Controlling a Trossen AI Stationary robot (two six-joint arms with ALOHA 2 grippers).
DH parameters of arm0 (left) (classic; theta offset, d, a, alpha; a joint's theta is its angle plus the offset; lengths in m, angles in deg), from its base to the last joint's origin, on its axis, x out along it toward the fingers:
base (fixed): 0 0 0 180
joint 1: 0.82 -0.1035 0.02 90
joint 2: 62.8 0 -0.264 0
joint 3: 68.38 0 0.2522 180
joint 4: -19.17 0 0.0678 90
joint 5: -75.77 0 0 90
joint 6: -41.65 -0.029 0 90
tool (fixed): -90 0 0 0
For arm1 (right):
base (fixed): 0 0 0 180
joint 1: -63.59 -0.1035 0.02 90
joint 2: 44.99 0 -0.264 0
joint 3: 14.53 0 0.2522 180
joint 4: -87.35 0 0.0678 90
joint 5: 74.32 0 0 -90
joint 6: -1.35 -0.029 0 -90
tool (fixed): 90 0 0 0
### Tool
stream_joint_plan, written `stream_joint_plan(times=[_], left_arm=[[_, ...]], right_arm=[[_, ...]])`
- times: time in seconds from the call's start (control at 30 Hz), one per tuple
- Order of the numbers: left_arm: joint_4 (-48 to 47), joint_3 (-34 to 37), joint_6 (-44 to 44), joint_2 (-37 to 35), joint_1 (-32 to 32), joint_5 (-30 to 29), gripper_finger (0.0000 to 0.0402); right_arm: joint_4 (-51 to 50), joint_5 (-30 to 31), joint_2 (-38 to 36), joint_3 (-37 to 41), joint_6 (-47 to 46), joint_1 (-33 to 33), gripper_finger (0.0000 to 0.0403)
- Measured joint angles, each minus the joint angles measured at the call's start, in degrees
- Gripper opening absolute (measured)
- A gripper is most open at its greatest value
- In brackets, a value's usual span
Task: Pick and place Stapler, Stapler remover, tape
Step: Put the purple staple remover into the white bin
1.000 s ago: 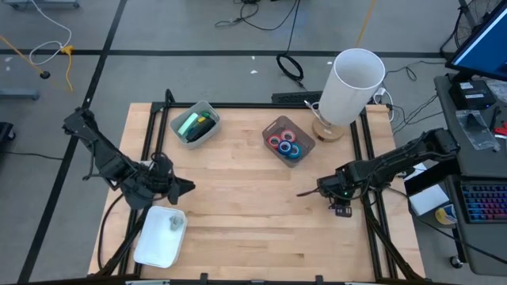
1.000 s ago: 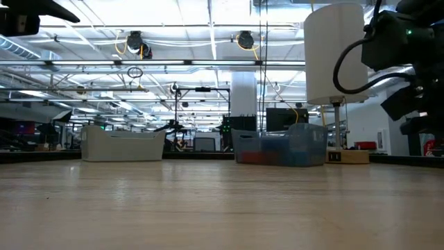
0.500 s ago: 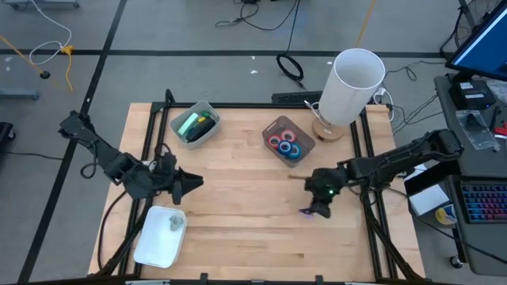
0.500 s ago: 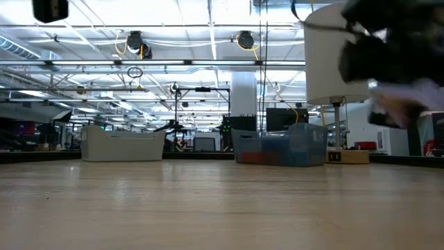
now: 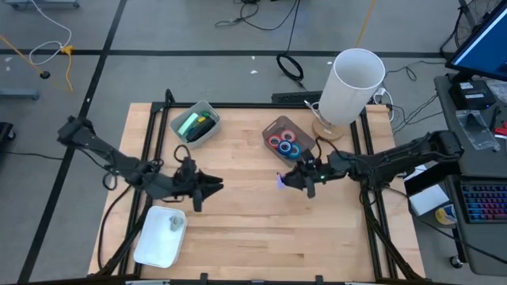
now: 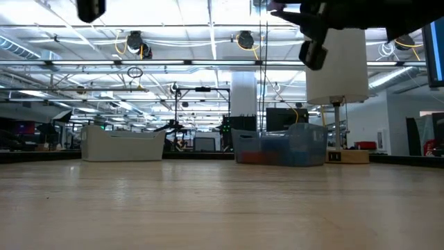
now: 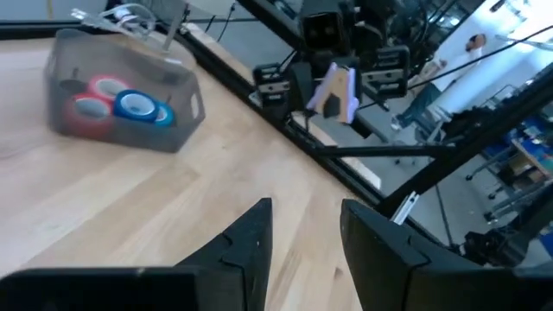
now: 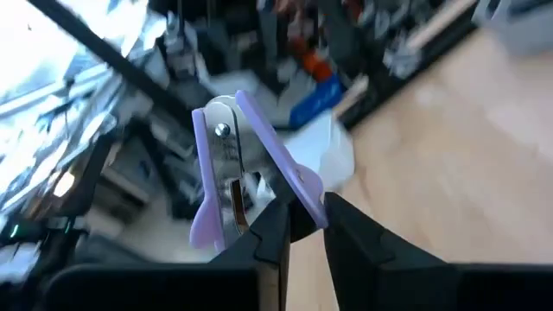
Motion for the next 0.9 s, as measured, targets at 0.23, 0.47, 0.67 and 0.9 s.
stream_joint_plan(times=[0.23, 0.47, 0.67, 0.9], left_arm=[[13.07, 0.00, -5.04, 7.39, -6.33, 9.65, 0.0136], [23.38, 0.00, -5.27, 13.78, -11.93, 20.77, 0.0136], [30.04, 0.00, -5.26, 17.80, -14.67, 26.49, 0.0136], [31.88, 0.00, -5.05, 18.65, -17.27, 27.60, 0.0136]], right_arm=[[6.68, 2.36, 4.69, -1.39, 0.94, 0.46, 0.0044], [6.78, 2.12, 9.73, -6.33, 3.77, 0.90, 0.0044], [7.03, 1.51, 13.11, -9.68, 4.26, 1.92, 0.0045], [6.46, -1.55, 17.20, -13.22, 4.28, 2.88, 0.0045]])
